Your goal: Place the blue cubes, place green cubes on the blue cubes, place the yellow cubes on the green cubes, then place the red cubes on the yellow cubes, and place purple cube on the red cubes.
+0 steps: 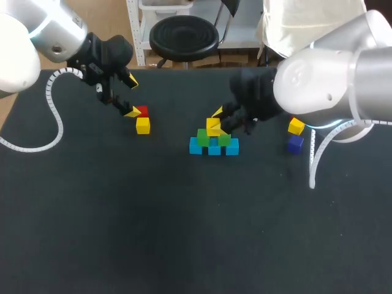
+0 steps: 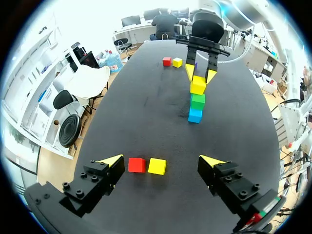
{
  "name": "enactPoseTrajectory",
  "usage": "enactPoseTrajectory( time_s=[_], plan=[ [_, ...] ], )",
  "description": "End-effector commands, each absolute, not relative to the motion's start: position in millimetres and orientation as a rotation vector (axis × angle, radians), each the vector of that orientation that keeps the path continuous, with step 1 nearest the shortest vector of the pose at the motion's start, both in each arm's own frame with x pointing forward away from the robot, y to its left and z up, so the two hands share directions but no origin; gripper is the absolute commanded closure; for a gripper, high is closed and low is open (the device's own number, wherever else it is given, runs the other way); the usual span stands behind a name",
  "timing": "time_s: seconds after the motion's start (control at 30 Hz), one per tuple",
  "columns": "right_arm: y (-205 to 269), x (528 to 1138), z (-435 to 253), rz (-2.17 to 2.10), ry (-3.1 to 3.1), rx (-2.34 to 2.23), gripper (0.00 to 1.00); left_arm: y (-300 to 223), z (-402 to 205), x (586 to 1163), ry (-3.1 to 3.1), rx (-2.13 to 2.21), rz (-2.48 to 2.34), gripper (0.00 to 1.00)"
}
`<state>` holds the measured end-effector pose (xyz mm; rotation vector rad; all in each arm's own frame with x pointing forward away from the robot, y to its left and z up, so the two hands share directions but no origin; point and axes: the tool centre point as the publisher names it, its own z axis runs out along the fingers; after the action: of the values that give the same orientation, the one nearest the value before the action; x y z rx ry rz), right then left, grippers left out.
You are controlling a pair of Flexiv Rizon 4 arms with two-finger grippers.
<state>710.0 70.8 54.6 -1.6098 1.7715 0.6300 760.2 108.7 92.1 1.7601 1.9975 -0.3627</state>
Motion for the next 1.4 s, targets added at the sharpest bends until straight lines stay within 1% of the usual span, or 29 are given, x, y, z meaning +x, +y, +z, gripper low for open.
enactPoseTrajectory(
  time_s=[0.03, 0.07, 0.1, 0.13, 0.2, 0.23, 0.27, 0.57, 0.83, 1.23, 1.4],
  plan=[
    [72, 713, 53, 0.638, 1.769, -1.613, 1.00, 110, 92, 760, 1.991, 1.761, -0.365, 0.00],
    [72, 713, 53, 0.637, 1.769, -1.613, 0.99, 110, 92, 760, 1.991, 1.761, -0.365, 0.00],
    [72, 713, 54, 0.638, 1.770, -1.612, 0.96, 110, 92, 760, 1.991, 1.761, -0.365, 0.00],
    [72, 713, 54, 0.639, 1.770, -1.611, 0.88, 110, 92, 760, 1.991, 1.761, -0.365, 0.00],
    [72, 714, 54, 0.643, 1.771, -1.607, 0.56, 110, 92, 760, 1.991, 1.761, -0.365, 0.00],
    [71, 714, 54, 0.646, 1.771, -1.607, 0.07, 110, 92, 760, 1.991, 1.761, -0.365, 0.00],
    [71, 714, 54, 0.649, 1.771, -1.606, 0.00, 110, 92, 760, 1.991, 1.761, -0.365, 0.00],
    [71, 713, 57, 0.658, 1.763, -1.609, 0.00, 110, 92, 760, 1.991, 1.761, -0.365, 0.00],
    [57, 706, 66, 0.706, 1.717, -1.605, 0.00, 110, 92, 760, 1.991, 1.761, -0.365, 0.00],
    [9, 685, 87, 0.778, 1.671, -1.536, 0.00, 110, 92, 760, 1.991, 1.761, -0.365, 0.00],
    [-2, 677, 94, 0.802, 1.717, -1.525, 0.00, 110, 92, 760, 1.991, 1.761, -0.365, 0.00]
  ],
)
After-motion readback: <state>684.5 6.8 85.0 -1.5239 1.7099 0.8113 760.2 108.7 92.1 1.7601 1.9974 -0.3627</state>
